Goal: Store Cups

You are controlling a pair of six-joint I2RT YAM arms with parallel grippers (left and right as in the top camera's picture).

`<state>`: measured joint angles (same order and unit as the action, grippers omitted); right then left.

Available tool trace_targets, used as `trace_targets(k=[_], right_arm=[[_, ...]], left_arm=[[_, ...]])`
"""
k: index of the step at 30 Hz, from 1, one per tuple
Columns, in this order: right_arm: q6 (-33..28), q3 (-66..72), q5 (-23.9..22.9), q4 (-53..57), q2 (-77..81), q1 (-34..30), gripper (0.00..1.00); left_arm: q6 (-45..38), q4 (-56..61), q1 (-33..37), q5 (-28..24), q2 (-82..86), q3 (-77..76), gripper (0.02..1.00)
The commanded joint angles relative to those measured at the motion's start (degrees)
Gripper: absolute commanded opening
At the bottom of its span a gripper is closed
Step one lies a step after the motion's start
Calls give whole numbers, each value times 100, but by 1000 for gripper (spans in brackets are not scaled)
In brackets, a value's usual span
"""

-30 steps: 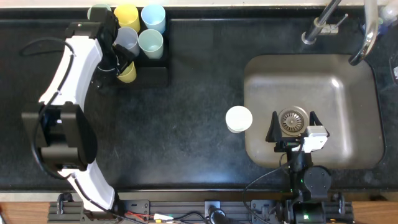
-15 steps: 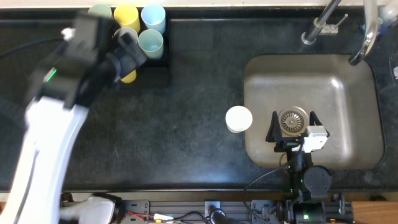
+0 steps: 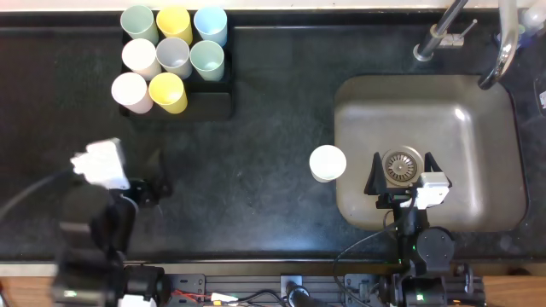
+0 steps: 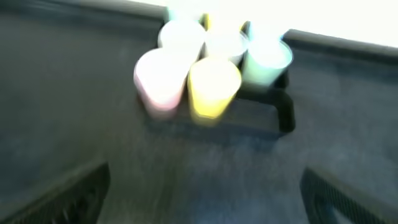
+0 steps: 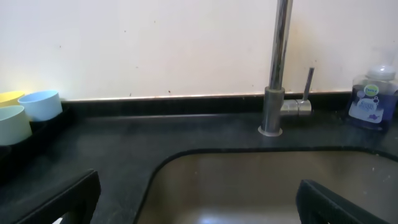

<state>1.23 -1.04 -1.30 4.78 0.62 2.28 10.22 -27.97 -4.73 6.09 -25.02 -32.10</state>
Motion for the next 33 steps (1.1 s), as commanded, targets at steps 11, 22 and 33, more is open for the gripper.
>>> trace_targets(k=[11,22,33], right_arm=[[-39,76,31,-33,-42,-7,1000],[-39,76,31,-33,-42,-7,998],[-39,76,31,-33,-42,-7,998]], left_arm=[[-1073,3576,33,-629,2398,3165,998],[-1644,2308,33,-584,2485,3165,998],[-1641,2312,33,-603,2485,3165,1000]])
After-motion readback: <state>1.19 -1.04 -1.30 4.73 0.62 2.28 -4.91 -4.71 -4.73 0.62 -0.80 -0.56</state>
